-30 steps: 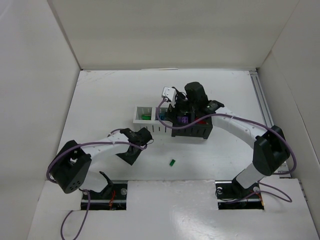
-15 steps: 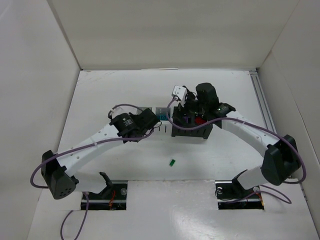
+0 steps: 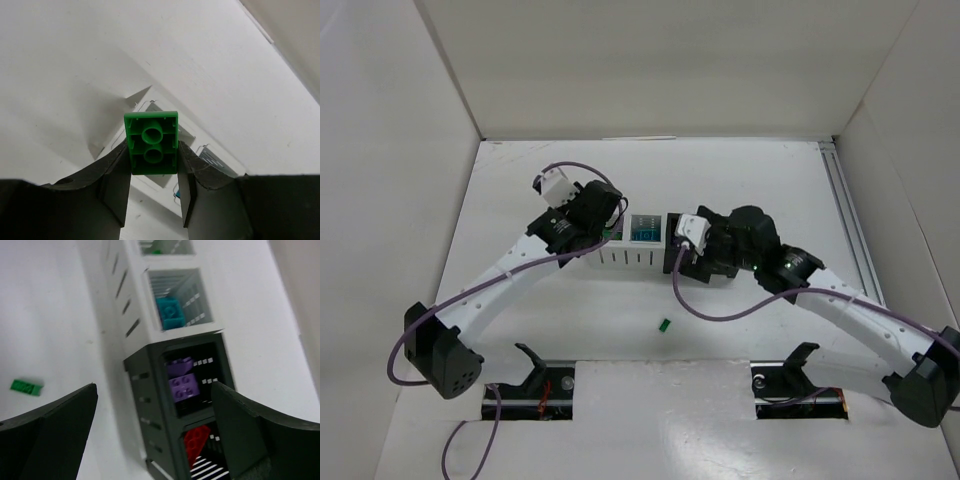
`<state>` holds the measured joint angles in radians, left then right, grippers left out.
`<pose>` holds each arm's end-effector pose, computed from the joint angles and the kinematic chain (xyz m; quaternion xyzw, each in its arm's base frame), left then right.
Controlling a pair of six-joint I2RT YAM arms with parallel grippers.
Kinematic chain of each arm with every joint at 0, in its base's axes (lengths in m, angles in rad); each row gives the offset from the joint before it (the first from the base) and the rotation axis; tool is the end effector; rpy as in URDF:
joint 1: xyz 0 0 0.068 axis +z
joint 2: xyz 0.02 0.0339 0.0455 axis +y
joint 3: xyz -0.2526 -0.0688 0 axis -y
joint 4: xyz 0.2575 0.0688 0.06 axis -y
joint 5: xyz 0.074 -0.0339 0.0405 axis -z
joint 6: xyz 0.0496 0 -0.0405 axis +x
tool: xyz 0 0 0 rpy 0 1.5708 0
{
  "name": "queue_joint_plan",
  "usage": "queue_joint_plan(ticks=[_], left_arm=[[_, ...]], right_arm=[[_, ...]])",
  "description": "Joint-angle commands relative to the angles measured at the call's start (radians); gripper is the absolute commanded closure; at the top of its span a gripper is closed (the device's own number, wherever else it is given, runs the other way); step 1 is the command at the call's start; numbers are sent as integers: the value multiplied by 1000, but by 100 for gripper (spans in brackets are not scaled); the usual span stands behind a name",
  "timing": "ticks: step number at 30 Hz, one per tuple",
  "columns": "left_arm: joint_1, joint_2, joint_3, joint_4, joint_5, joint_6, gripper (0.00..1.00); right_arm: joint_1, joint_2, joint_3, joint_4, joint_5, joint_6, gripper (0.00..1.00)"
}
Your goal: Sort the legos into containers by color
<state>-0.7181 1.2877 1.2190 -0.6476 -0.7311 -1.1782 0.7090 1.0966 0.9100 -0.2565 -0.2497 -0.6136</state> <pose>0.2433 -0.1686 0.3254 -0.3380 0.7938 -0.1246 0.4900 0.2039 0.1910 0.2971 -0.5676 0.6210 0.1304 0.5247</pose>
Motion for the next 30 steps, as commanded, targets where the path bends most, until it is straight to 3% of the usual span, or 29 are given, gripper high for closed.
queue_joint_plan(ticks=[1,4,10,17,25,30], left_arm=[[22,19,-52,216,87,199,69],[22,47,-72,281,122,267,65],[22,96,-59,244,144,279,64],[22,98,-69,235,167,279,37],[22,-107,-139,221,264,357,1],[22,-289,-268,246,329,368,0]], right_arm=[[52,-36,-57,-30,82,24,1],[108,-37,-114,-30,110,58,1],[191,-6,-190,11,175,126,1],[250,57,-209,49,165,115,1],[294,138,-209,59,47,12,1],[317,198,-229,59,33,2,1]])
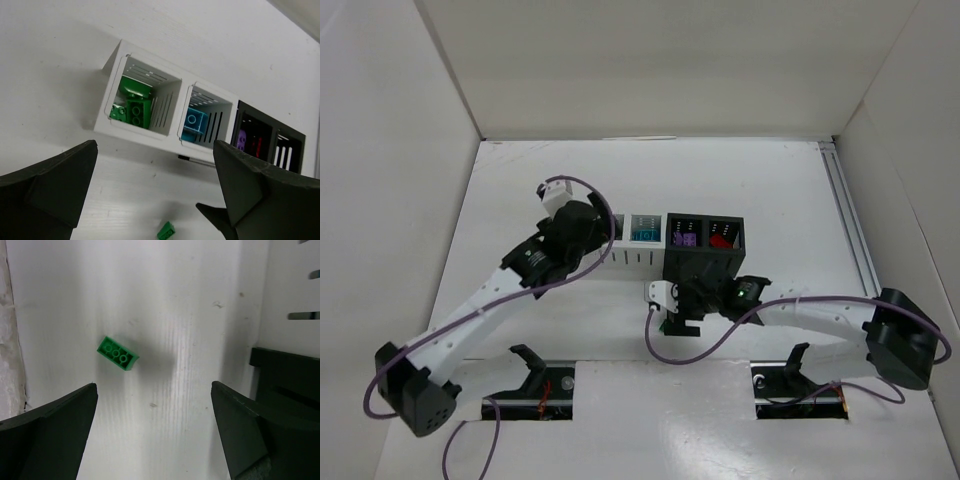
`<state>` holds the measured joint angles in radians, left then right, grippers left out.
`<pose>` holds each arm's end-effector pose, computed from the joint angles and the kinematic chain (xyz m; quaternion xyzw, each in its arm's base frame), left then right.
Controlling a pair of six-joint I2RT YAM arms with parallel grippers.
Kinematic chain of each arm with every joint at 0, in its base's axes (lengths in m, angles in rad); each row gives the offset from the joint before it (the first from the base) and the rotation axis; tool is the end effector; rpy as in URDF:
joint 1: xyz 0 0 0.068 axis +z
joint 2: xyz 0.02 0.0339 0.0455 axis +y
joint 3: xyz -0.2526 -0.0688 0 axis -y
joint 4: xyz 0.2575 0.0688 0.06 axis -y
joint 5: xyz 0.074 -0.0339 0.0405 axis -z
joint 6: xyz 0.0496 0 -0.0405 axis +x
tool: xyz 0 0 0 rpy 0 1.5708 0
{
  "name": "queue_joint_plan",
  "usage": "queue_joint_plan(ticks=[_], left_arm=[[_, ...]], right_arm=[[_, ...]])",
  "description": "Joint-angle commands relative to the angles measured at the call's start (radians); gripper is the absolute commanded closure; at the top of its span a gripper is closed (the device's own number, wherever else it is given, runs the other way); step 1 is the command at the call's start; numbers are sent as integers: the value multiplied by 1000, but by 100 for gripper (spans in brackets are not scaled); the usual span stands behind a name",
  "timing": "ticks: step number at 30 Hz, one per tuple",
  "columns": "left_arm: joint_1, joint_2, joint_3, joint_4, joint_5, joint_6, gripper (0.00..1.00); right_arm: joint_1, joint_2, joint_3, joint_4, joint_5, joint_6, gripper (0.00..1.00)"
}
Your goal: Sort the legos into containers by color
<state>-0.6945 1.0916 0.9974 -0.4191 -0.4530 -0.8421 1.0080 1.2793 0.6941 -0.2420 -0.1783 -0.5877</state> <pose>0.2205 -0.1554 0.3149 -0.1750 0.8307 -0.2022 0.4882 0.1411 0.2401 0.1728 -0.6869 0.6248 0.1566 0.3366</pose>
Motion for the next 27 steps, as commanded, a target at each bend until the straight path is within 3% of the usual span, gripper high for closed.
queue_joint_plan(ticks=[1,8,16,27], left_arm=[[-2,-117,-80,17,51,32,0],[-2,-225,-135,-32,79,-5,0],[-2,-234,-146,-76,40,-25,0],[-2,-214,-155,-76,21,-44,0]], right_arm=[[18,34,-4,44,-38,-34,1],[27,152,42,44,-38,-23,1],[38,180,68,85,114,25,1],[47,242,59,124,-21,-3,11]])
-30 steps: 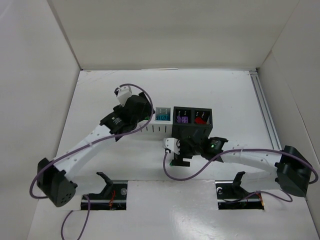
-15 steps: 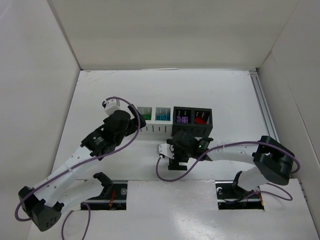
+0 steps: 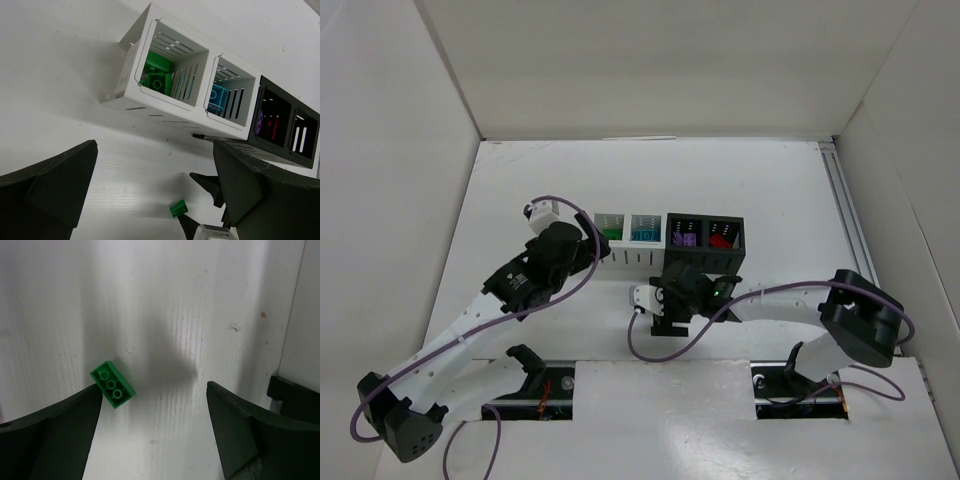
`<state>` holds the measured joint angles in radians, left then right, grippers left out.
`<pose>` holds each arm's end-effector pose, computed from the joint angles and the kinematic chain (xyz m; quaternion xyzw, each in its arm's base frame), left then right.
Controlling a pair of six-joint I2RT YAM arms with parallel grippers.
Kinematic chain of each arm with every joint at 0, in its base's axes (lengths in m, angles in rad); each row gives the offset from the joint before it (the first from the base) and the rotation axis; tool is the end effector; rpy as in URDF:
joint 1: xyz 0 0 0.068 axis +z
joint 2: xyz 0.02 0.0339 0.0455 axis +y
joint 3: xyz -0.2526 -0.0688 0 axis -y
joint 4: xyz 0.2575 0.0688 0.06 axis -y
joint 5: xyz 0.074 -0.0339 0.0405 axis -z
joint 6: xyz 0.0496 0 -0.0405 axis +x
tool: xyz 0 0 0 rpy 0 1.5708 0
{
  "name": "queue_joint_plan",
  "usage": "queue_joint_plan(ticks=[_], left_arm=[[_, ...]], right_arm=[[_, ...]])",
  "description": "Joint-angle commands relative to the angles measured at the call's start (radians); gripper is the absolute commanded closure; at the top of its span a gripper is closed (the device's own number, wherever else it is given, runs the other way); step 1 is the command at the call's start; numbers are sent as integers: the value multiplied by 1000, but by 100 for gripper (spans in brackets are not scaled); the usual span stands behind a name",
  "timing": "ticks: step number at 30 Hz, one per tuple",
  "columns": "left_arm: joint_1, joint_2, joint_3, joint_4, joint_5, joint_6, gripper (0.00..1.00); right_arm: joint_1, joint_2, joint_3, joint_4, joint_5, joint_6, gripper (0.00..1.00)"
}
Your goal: Sort the legos into containers by color
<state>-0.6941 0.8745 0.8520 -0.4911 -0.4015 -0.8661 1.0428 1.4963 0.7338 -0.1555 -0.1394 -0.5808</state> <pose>0.1823 -0.1265 0.3027 -0.1729 0.8344 -0.2252 0.4724 0.1470 0.2658 0.1331 -0.7009 0.6341 0.1374 0.2963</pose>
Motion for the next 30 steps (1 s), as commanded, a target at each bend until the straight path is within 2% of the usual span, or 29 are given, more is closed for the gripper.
queue_joint_plan(ticks=[1,7,12,14,18,23,26,30], left_arm=[[-2,3,-19,-13,-31,-20,0],[-2,12,-19,-26,-40,-30,0],[-2,21,-19,-26,-49,-30,0],[-2,21,-19,-26,-49,-30,0],[-2,21,-19,-26,-49,-53,0],[-2,-15,-28,-76,-49,-119,0],[-2,-84,-51,-113,-74,-181,0],[-2,-186,-51,-136,-108,-182,0]], right_arm=[[23,25,19,46,-60,-10,11],[33,25,10,56,-60,1,31],[33,25,-1,65,-56,24,58],[33,25,12,65,-34,24,63],[33,-4,81,65,-60,-10,67],[33,-68,272,43,-69,-66,71],[33,-68,392,30,13,-91,71],[33,34,556,-33,93,-135,72]])
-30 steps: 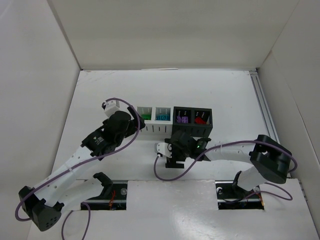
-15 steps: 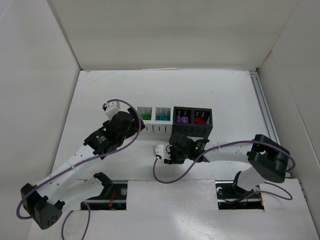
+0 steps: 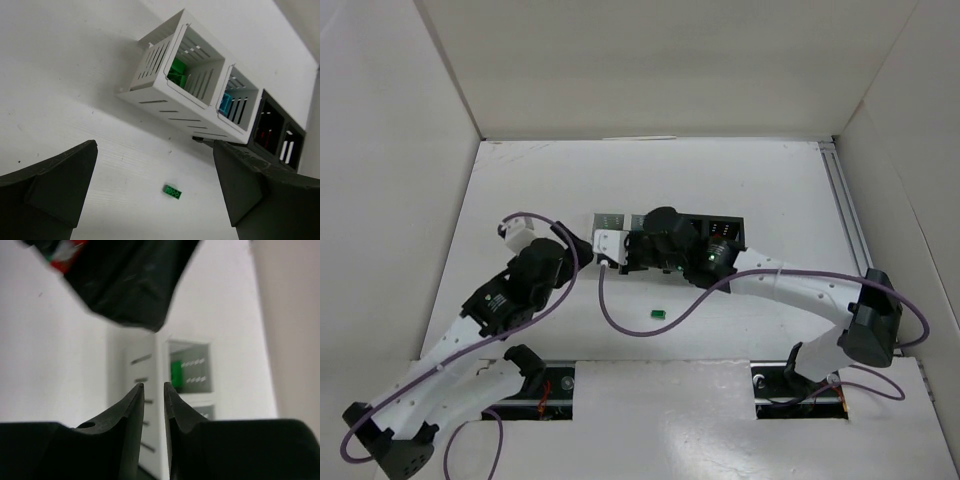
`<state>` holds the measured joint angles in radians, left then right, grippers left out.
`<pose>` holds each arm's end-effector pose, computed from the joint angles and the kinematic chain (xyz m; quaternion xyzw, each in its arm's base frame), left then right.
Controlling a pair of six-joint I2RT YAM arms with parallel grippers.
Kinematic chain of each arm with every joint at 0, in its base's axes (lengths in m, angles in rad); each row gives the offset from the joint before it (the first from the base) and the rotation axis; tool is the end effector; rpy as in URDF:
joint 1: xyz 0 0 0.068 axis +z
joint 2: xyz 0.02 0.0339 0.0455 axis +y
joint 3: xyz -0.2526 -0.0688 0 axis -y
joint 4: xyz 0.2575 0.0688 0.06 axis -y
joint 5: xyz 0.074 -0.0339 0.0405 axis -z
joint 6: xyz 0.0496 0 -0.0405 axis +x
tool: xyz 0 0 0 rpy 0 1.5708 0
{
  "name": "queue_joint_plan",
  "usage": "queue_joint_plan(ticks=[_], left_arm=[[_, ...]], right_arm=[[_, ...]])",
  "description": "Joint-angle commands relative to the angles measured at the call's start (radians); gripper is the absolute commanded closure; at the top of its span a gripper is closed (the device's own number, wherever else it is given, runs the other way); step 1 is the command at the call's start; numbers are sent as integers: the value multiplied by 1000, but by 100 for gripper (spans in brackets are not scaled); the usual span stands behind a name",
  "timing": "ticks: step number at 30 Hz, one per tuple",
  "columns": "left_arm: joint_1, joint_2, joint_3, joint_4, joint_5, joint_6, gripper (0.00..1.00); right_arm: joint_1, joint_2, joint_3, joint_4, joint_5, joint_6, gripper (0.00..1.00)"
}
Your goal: Sort the legos into containers by color
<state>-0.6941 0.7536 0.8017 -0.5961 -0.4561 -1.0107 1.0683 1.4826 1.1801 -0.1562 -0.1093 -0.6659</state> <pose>0.1610 -0.1056 0.2969 -0.2432 0.8214 -0.2291 0.4622 0.1744 0.3286 0.2911 -0.6653 0.5268 0.1508 0.5071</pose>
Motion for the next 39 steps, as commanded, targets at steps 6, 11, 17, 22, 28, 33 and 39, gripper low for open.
queue_joint_plan(ticks=[6,11,17,22,28,33,39], left_arm=[[-2,-172,-1,-76,-75,-37,0],[-2,-183,-21,-57,-35,0,0],[-2,-138,-41,-57,-16,9,0],[-2,-129,-62,-38,31,-2,0],[-2,-138,-71,-28,40,-11,0],[-2,-120,-71,-28,40,-11,0],[-2,-111,-71,-19,40,-11,0]], right_arm=[[7,77,57,-181,-75,-6,68],[7,3,-201,-142,-167,138,44],[7,36,-318,-60,-156,187,31],[7,122,-327,-16,-136,177,34],[7,124,-352,-5,-69,209,60],[7,88,-390,-5,-35,229,69],[7,53,-419,-5,-36,238,74]])
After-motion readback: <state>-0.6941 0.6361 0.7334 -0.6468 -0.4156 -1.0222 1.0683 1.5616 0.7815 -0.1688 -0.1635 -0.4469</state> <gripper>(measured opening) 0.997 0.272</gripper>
